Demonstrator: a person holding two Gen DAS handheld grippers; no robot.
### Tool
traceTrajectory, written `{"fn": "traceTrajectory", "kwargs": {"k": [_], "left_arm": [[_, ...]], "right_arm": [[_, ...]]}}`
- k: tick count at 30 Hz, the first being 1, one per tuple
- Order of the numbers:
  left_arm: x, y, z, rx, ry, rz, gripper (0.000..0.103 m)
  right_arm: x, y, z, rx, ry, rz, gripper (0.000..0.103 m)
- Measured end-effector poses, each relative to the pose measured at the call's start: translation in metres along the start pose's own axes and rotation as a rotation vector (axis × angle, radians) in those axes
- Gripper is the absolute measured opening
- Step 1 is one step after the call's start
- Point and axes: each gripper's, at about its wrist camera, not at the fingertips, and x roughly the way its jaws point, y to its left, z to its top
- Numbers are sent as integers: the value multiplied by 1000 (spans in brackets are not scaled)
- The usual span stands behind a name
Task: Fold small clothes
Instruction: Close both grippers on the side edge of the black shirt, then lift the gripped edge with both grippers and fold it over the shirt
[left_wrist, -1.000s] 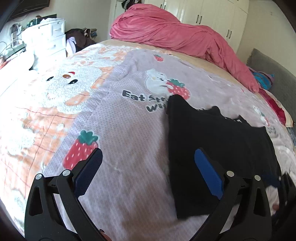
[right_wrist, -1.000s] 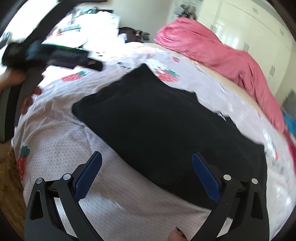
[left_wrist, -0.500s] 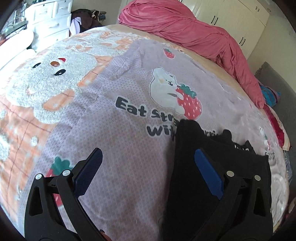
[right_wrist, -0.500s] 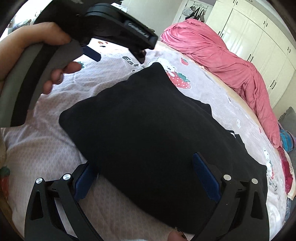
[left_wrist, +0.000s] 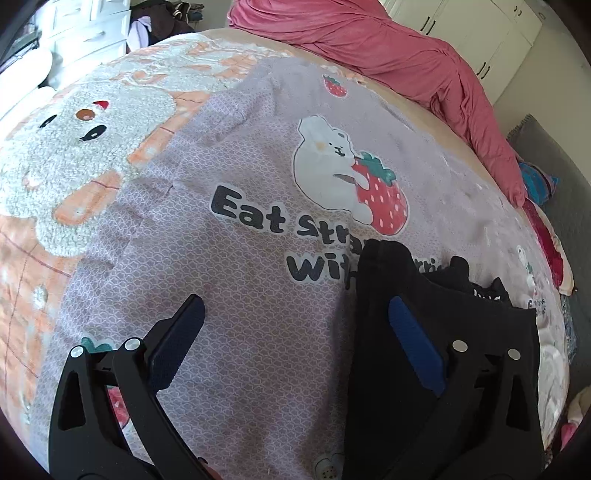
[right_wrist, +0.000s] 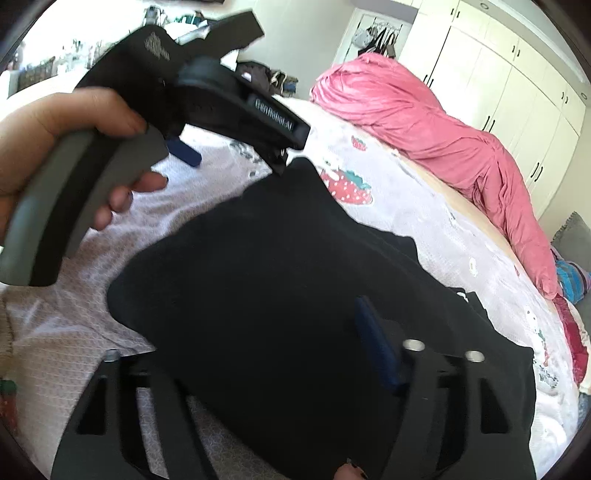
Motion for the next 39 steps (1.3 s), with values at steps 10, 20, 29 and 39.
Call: {"fn": "traceTrajectory", "kwargs": {"k": [10, 20, 29, 39], "left_arm": [[13, -13, -5, -37, 75, -218, 93], [20, -21, -11, -78, 95, -336, 93], [25, -33, -18, -143, 127, -479, 48], [6, -67, -22, -60, 64, -460, 24]], "right_arm": [[-29, -21, -3, 121, -87, 55, 20], [-40, -34, -7, 193, -112, 70, 19], [-50, -39, -11, 227, -127, 59, 19], [-62, -54, -20, 244, -150, 19, 18]]}}
